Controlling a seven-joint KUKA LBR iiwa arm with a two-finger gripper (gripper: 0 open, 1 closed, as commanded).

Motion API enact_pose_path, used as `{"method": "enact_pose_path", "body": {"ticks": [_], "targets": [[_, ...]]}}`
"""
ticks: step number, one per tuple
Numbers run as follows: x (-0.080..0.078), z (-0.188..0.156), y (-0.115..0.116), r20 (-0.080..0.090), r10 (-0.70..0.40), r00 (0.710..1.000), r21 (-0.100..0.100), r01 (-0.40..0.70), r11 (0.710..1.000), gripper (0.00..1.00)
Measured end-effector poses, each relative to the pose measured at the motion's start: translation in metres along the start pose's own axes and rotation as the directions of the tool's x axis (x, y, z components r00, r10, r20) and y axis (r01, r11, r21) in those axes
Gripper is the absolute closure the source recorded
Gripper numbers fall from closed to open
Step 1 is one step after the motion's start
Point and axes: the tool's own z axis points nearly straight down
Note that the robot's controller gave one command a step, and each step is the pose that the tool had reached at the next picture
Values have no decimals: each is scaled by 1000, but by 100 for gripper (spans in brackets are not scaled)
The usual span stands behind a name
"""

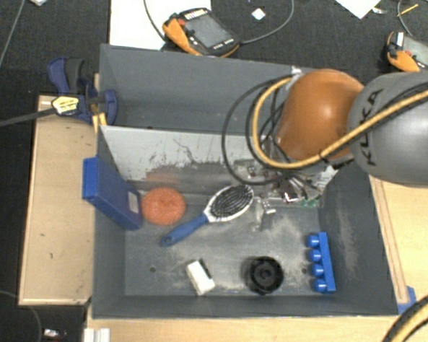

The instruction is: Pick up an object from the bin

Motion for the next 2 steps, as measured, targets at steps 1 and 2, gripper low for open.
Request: {"method": "enact_pose_path", "body": {"ticks": [1, 2], "targets": [[-6, 55, 29, -6, -117, 993, -5, 117, 993, 0], [-1, 92, 7, 3, -122, 993, 2, 122, 993, 0]]}}
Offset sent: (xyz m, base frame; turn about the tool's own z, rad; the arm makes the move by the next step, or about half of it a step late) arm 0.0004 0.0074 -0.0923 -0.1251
